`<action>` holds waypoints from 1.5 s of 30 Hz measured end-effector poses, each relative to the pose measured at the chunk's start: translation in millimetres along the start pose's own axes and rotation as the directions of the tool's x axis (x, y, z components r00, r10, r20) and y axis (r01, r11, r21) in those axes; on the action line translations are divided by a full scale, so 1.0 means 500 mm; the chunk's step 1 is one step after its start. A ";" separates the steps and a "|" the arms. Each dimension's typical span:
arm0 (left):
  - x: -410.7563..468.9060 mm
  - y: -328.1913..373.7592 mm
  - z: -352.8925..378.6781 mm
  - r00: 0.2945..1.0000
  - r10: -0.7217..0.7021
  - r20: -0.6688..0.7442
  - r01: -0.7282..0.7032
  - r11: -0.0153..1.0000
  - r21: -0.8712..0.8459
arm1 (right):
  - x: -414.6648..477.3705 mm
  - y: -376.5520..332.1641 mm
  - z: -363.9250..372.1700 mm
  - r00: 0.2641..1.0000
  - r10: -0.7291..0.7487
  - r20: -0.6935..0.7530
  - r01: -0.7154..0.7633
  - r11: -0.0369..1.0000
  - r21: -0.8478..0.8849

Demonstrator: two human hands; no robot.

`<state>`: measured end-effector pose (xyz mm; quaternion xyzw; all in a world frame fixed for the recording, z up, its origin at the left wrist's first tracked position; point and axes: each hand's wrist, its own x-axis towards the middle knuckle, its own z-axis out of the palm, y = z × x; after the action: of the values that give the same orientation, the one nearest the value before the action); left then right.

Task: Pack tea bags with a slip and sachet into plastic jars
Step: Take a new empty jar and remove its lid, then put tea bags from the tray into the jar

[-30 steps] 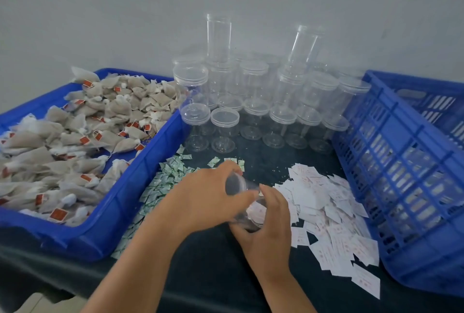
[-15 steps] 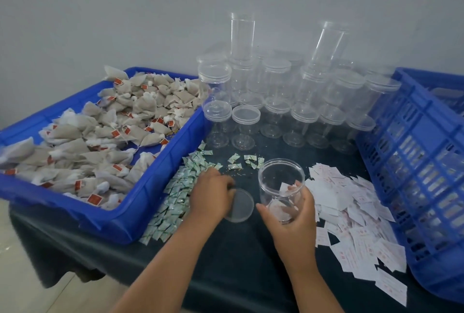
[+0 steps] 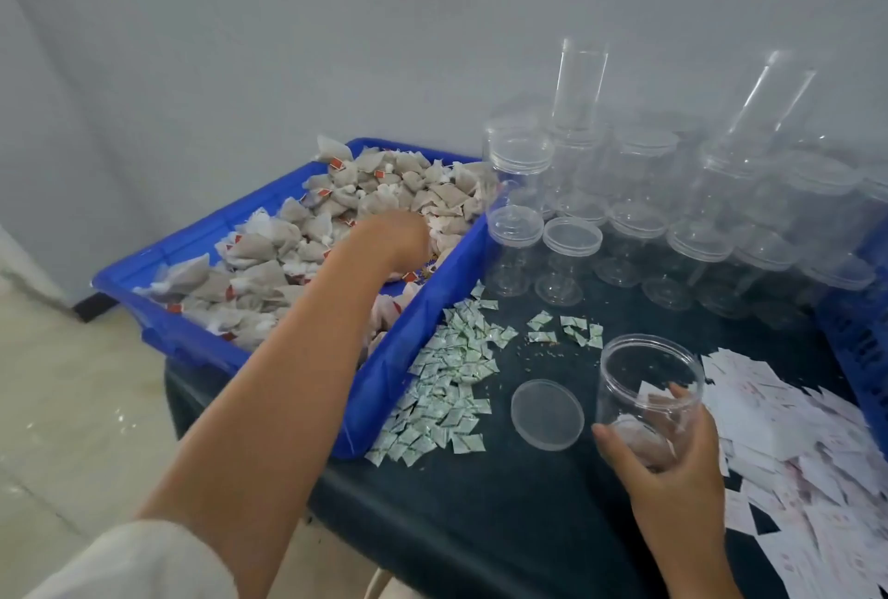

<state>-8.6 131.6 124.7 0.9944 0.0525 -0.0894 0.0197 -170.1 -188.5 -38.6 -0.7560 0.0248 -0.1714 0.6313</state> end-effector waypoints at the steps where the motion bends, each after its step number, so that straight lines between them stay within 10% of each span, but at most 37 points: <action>1: 0.012 -0.016 0.010 0.994 -0.001 0.113 -0.008 0.997 0.083 | 0.000 -0.001 0.002 1.000 0.007 0.006 -0.007 1.000 0.001; 6: 0.040 -0.056 0.099 0.889 0.025 0.457 -0.022 1.000 -0.013 | 0.001 -0.011 0.005 1.000 0.005 0.015 -0.005 1.000 -0.002; 12: 0.052 -0.068 0.088 0.985 0.038 0.166 -0.036 0.999 -0.014 | 0.001 -0.011 0.006 1.000 -0.009 0.015 0.009 1.000 -0.014; 19: 0.044 -0.095 0.074 0.991 0.029 0.134 0.004 0.971 -0.241 | 0.002 0.009 0.001 1.000 -0.003 -0.003 0.003 1.000 -0.027; 27: 0.058 -0.113 0.066 0.996 -0.086 -0.025 0.044 0.708 -0.704 | 0.009 0.013 0.000 0.999 -0.036 0.008 0.037 0.999 -0.037; 33: 0.036 -0.087 0.046 0.985 -0.079 -0.154 -0.084 0.557 -0.827 | 0.011 0.012 0.001 0.998 -0.047 0.037 0.048 0.998 -0.049; 41: -0.062 0.066 -0.054 0.968 0.025 -0.250 -0.251 0.059 -0.966 | 0.009 0.029 -0.004 0.992 0.004 0.126 0.006 0.997 -0.081; 45: -0.081 0.137 -0.013 0.964 0.103 -0.244 -0.249 0.033 -0.968 | 0.013 0.023 -0.005 0.995 -0.005 0.102 0.011 0.999 -0.053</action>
<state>-39.6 59.9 140.3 0.7103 -0.0223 0.0271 0.7030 -162.8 -194.8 -48.0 -0.7805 -0.0059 -0.1344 0.6104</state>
